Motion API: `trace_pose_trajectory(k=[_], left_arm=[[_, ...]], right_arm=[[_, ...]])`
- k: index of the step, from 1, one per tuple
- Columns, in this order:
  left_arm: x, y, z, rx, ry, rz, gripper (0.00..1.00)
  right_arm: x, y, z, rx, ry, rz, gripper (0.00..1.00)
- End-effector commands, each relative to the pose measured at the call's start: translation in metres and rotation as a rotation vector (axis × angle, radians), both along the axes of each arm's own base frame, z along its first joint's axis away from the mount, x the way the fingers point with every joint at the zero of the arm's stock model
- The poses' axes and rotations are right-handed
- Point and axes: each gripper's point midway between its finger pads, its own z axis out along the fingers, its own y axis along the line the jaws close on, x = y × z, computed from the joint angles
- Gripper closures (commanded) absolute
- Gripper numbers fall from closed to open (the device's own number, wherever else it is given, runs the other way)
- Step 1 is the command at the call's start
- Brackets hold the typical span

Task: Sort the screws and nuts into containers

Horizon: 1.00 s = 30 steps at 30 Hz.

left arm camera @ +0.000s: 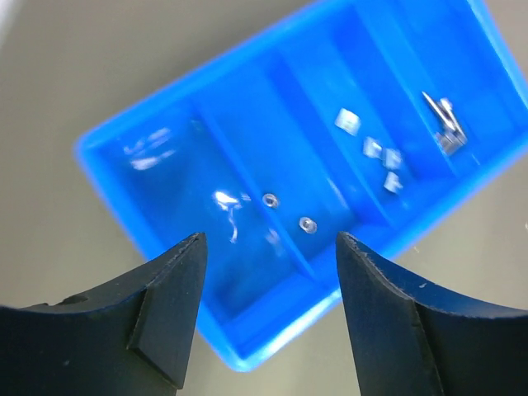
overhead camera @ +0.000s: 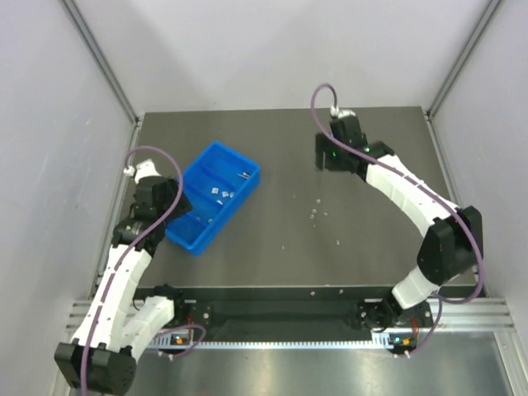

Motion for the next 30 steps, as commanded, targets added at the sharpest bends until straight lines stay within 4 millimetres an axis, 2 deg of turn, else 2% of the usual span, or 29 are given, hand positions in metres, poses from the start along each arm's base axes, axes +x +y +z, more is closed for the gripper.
trace_pose_trajectory(k=[1,2,3,4,5,6,7,9,10,11,12,14,16,18,20,25,30], left_arm=[[0.022,-0.037,0.028,-0.022,-0.089,-0.124,0.32],[0.025,-0.039,0.033,-0.001,-0.099,-0.113,0.32],[0.027,-0.047,0.033,0.001,-0.096,-0.123,0.32],[0.028,-0.071,0.027,0.01,-0.075,-0.188,0.32],[0.032,-0.082,0.03,0.013,-0.086,-0.209,0.32],[0.035,-0.092,0.034,0.015,-0.094,-0.215,0.32],[0.036,-0.114,0.024,0.031,-0.058,-0.263,0.32],[0.043,-0.132,0.028,0.04,-0.061,-0.267,0.32],[0.044,-0.149,0.016,0.062,-0.025,-0.298,0.33],[0.048,-0.157,0.018,0.063,-0.029,-0.303,0.33],[0.052,-0.164,0.009,0.075,-0.005,-0.301,0.33],[0.055,-0.174,0.01,0.064,-0.003,-0.302,0.33],[0.059,-0.174,0.008,0.063,0.002,-0.281,0.32],[0.06,-0.171,0.011,0.065,-0.006,-0.262,0.31],[0.06,-0.159,0.013,0.091,-0.016,-0.203,0.3],[0.05,-0.137,0.022,0.102,-0.046,-0.133,0.24],[0.04,-0.123,0.02,0.107,-0.043,-0.1,0.23]], right_arm=[[-0.026,-0.03,-0.061,-0.082,0.107,-0.052,0.3],[-0.034,-0.038,-0.079,-0.101,0.146,-0.055,0.3],[-0.035,-0.041,-0.086,-0.108,0.159,-0.056,0.3],[-0.039,-0.044,-0.099,-0.121,0.193,-0.058,0.3],[-0.038,-0.048,-0.104,-0.117,0.21,-0.069,0.3],[-0.038,-0.048,-0.106,-0.103,0.22,-0.071,0.31],[-0.037,-0.048,-0.108,-0.09,0.223,-0.069,0.31],[-0.033,-0.046,-0.111,-0.062,0.207,-0.056,0.32],[-0.031,-0.042,-0.111,-0.054,0.197,-0.043,0.32],[-0.03,-0.037,-0.113,-0.04,0.201,-0.026,0.32],[-0.027,-0.033,-0.114,-0.034,0.194,-0.016,0.33],[-0.021,-0.025,-0.123,-0.054,0.212,-0.005,0.34],[-0.021,-0.019,-0.139,-0.084,0.245,0.005,0.36],[-0.021,-0.011,-0.145,-0.101,0.258,0.014,0.4],[-0.022,-0.008,-0.156,-0.117,0.283,0.009,0.41],[-0.027,-0.01,-0.17,-0.129,0.316,-0.005,0.48],[-0.029,-0.014,-0.181,-0.162,0.331,-0.01,0.55]])
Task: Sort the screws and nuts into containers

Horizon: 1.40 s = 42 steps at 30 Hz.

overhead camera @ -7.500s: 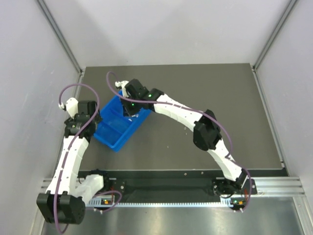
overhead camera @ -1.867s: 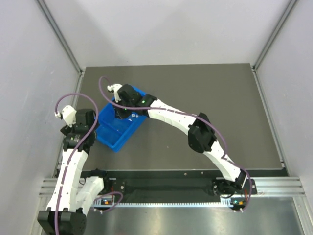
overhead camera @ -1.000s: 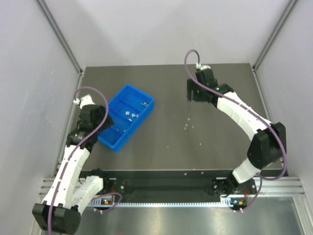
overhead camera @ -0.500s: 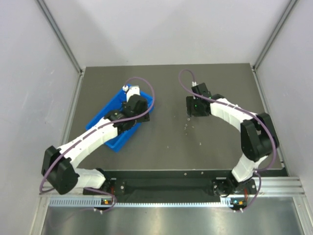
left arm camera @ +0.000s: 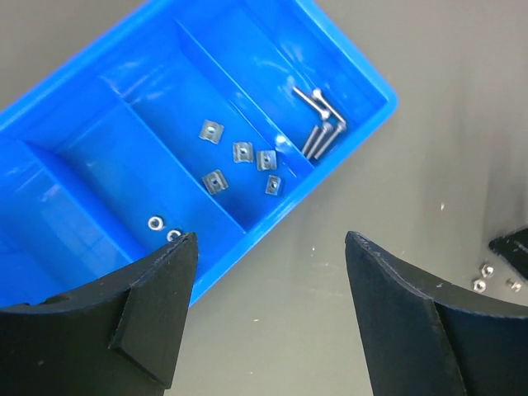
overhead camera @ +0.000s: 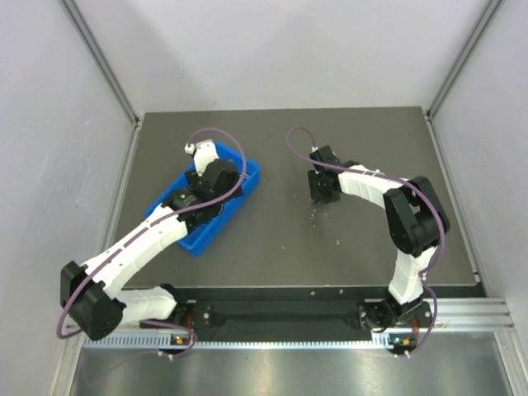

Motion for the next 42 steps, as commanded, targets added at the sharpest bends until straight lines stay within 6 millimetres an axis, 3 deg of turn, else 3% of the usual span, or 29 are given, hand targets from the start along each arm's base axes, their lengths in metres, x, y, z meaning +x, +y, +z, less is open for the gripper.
trace_pose_trajectory(k=[1,11,17,24,37,42], left_arm=[[-0.007,0.019,0.005,0.005,-0.024,0.07,0.23],[-0.02,0.032,-0.002,0.009,-0.01,0.102,0.22],[-0.026,0.04,-0.002,0.015,-0.012,0.12,0.22],[-0.031,0.045,-0.005,0.009,-0.011,0.132,0.22],[-0.037,0.051,-0.006,0.002,-0.023,0.144,0.22],[-0.039,0.054,-0.005,0.006,-0.027,0.15,0.21]], right_arm=[[0.009,0.001,-0.003,-0.023,-0.023,-0.013,0.57],[0.012,-0.001,-0.015,-0.066,-0.014,0.003,0.62],[0.003,0.001,-0.021,-0.08,0.012,0.008,0.73],[-0.012,0.008,-0.023,-0.094,0.04,0.024,0.73],[-0.022,0.006,-0.027,-0.089,0.073,-0.007,0.7],[-0.023,0.004,-0.03,-0.092,0.08,-0.008,0.81]])
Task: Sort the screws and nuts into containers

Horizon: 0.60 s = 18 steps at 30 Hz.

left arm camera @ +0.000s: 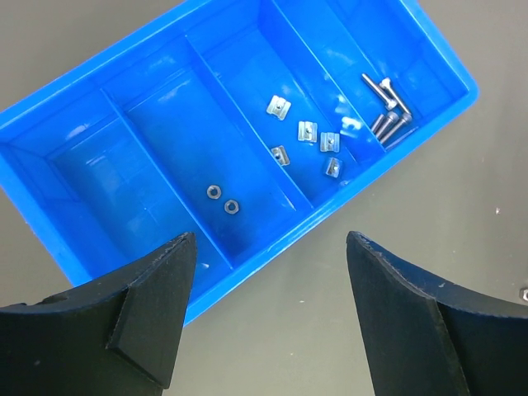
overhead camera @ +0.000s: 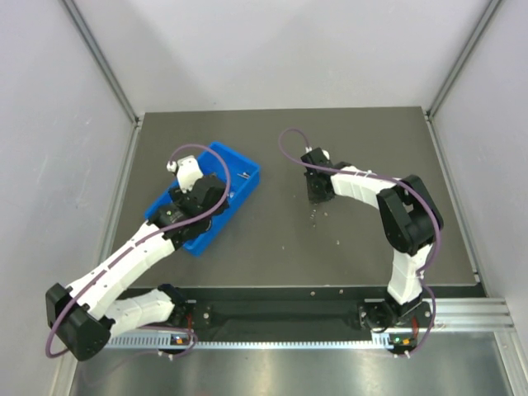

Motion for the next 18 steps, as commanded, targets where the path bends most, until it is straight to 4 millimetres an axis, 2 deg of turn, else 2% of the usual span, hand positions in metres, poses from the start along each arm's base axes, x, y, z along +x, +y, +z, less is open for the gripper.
trace_pose_trajectory(k=[1,6,8,10,11,12,13,14,15,17,18], left_arm=[[-0.002,0.01,0.004,0.007,-0.023,0.034,0.22],[-0.004,0.014,0.007,0.002,-0.037,0.05,0.21],[-0.005,0.018,0.007,-0.018,-0.043,0.094,0.18],[-0.008,0.035,0.004,-0.021,-0.002,0.167,0.17],[-0.006,0.05,0.0,-0.047,0.015,0.253,0.16],[-0.008,0.059,-0.004,-0.056,0.043,0.3,0.16],[-0.013,0.066,-0.011,-0.076,0.089,0.325,0.16],[-0.013,0.086,-0.015,-0.096,0.102,0.399,0.16],[-0.015,0.093,-0.017,-0.105,0.108,0.423,0.15],[-0.024,0.116,-0.025,-0.109,0.111,0.503,0.15],[-0.028,0.124,-0.028,-0.11,0.115,0.531,0.14]], right_arm=[[-0.028,-0.008,-0.026,-0.045,0.119,-0.001,0.83],[-0.027,-0.005,-0.017,-0.041,0.107,0.012,0.99],[-0.026,0.001,-0.008,-0.042,0.099,0.037,1.0],[-0.021,0.019,0.016,-0.028,0.062,0.08,1.0],[-0.019,0.028,0.025,-0.018,0.046,0.099,1.0],[-0.011,0.042,0.046,0.007,0.008,0.12,1.0],[-0.014,0.061,0.057,0.023,-0.009,0.172,1.0],[-0.013,0.074,0.068,0.041,-0.028,0.198,1.0],[-0.003,0.095,0.09,0.075,-0.073,0.228,1.0],[-0.01,0.133,0.106,0.108,-0.089,0.32,1.0],[-0.002,0.157,0.119,0.14,-0.124,0.349,1.0]])
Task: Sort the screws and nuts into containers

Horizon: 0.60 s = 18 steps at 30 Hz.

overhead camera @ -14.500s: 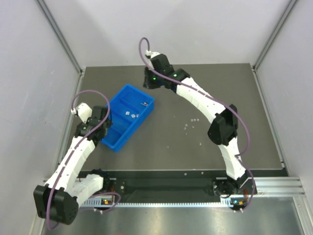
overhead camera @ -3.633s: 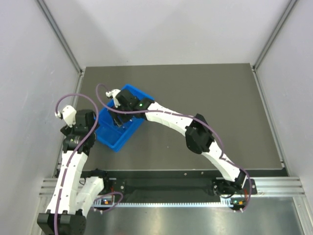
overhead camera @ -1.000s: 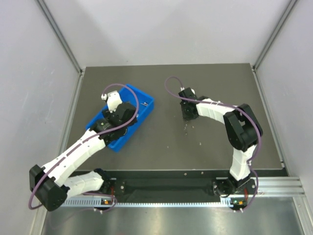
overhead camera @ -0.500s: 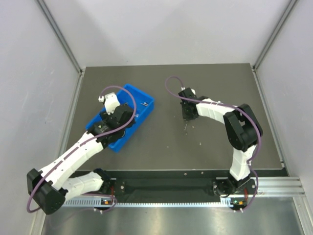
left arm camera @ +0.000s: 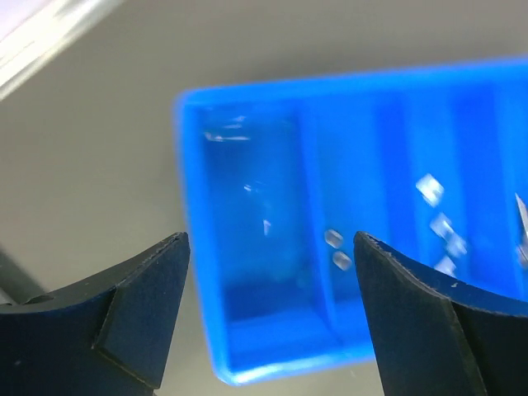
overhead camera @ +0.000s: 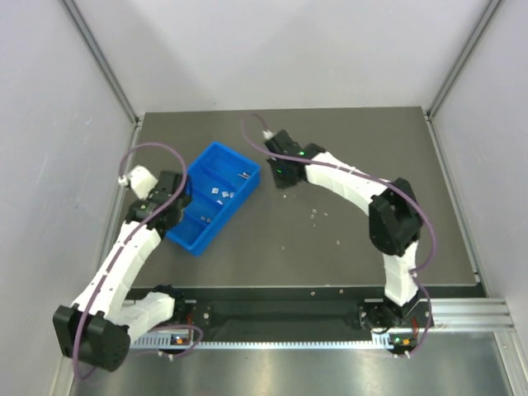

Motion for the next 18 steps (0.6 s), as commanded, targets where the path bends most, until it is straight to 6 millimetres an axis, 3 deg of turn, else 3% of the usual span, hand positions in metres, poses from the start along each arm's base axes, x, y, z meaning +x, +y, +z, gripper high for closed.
trace_pose_trajectory(k=[1,3,6,11,15,18], left_arm=[[-0.023,0.026,-0.013,-0.037,0.033,0.115,0.14],[-0.031,0.043,-0.014,-0.054,0.023,0.185,0.14],[-0.046,0.061,-0.019,-0.073,0.025,0.265,0.12],[-0.056,0.075,-0.019,-0.073,0.022,0.277,0.12],[-0.044,0.063,-0.013,-0.089,-0.016,0.15,0.12],[-0.039,0.054,-0.005,-0.084,-0.059,0.046,0.14]], right_arm=[[-0.005,0.083,0.049,0.101,-0.084,0.184,1.0],[-0.002,0.124,0.063,0.155,-0.111,0.249,1.0],[-0.027,0.186,0.075,0.209,-0.132,0.391,1.0],[-0.05,0.24,0.083,0.319,-0.161,0.502,1.0],[-0.051,0.237,0.09,0.313,-0.173,0.478,0.96],[-0.038,0.211,0.098,0.269,-0.201,0.403,0.87]])
